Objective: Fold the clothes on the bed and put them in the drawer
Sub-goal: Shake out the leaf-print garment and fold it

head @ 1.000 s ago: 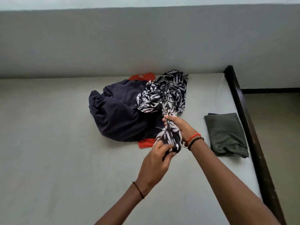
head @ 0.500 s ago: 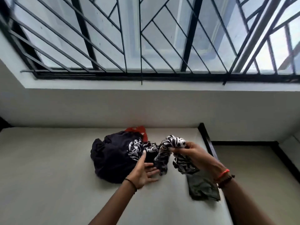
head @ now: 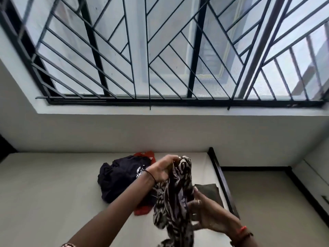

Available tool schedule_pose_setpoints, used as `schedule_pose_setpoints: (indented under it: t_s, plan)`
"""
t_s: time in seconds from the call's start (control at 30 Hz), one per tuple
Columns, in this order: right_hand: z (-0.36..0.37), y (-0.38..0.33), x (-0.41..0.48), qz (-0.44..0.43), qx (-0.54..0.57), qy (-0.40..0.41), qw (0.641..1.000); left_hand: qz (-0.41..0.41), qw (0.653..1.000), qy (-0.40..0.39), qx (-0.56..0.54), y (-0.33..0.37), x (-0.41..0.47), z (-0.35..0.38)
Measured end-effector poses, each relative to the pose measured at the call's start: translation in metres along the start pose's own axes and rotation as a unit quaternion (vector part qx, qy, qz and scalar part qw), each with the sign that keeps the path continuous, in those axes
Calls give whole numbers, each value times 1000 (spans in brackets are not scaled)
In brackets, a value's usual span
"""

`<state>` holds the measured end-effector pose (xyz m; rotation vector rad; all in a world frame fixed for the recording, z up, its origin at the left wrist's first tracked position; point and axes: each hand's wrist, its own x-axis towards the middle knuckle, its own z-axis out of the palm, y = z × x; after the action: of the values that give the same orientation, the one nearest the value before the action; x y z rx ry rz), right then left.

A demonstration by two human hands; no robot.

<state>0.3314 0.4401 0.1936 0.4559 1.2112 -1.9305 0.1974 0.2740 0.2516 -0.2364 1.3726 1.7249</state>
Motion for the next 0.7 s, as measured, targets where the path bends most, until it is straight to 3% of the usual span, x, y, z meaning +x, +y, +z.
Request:
schedule_pose_setpoints:
  t_s: [0.17,0.3,0.4,0.53,0.63,0.7]
  plan:
    - [-3,-21,24,-130,264,84,952,29,993,-99,48,15,-49,27]
    - [-9,-68,38,-242,350,167,889,58,981,-160,95,16,-82,29]
    - [-11,-98,22,-323,338,172,867,89,971,-168,147,10,-97,9]
    - [-19,-130,5,-365,319,218,847,104,954,-147,238,-7,-104,-27]
    - [-3,-156,-9,-404,307,195,839,88,938,-145,303,-17,-100,-56]
    - [15,-168,-18,-422,264,156,853,72,923,-145,349,-18,-89,-75]
